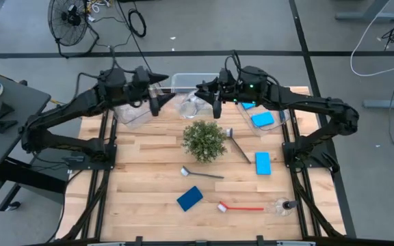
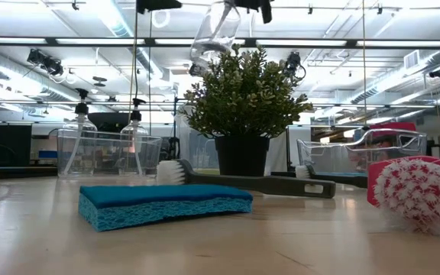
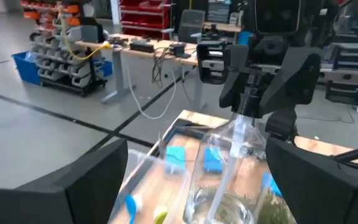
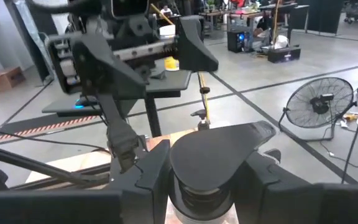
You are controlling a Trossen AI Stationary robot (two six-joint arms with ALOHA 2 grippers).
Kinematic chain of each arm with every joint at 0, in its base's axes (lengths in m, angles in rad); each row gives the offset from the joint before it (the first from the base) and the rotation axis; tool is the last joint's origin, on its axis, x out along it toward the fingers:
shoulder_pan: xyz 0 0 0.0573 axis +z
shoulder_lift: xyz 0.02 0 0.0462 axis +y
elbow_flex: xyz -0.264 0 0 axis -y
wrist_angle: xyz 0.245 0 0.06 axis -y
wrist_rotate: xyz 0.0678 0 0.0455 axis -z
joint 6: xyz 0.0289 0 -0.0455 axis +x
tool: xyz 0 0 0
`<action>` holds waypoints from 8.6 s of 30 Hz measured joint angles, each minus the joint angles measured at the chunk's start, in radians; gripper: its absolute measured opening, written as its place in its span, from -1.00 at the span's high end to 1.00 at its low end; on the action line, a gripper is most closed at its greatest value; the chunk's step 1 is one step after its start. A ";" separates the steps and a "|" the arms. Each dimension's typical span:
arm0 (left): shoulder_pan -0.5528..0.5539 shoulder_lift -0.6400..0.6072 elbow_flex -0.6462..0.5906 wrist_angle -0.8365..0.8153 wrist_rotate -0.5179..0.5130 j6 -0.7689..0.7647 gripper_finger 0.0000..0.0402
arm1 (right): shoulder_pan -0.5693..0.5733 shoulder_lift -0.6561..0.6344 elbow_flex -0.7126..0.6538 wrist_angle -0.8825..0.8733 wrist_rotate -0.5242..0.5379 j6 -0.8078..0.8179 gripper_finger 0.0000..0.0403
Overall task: Pick & Place Kitchen Sink Supplies
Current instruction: Put the transparent soap dispenser into the left transparent bin
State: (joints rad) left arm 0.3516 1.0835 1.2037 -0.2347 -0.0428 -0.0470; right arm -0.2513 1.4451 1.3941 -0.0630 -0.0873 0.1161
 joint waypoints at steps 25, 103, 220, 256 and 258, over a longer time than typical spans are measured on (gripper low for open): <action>-0.002 -0.062 0.000 -0.082 -0.015 -0.074 -0.92 | -0.003 0.131 0.000 0.193 -0.116 0.006 0.39; -0.001 -0.065 0.000 -0.078 -0.069 -0.091 -0.92 | 0.640 -0.394 -0.788 -0.095 0.377 0.460 0.39; -0.001 -0.062 0.000 -0.101 -0.131 -0.073 -0.92 | 0.908 -0.154 -0.235 -0.857 0.732 0.621 -0.22; -0.001 -0.062 0.000 -0.100 -0.140 -0.073 -0.92 | 0.880 -0.011 -0.235 -0.979 0.839 0.922 -0.22; -0.001 -0.062 0.000 -0.100 -0.140 -0.073 -0.92 | 0.873 -0.011 -0.235 -0.979 0.839 0.923 -0.22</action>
State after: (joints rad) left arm 0.3504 1.0214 1.2037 -0.3347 -0.1829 -0.1200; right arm 0.6216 1.4338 1.1587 -1.0418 0.7517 1.0388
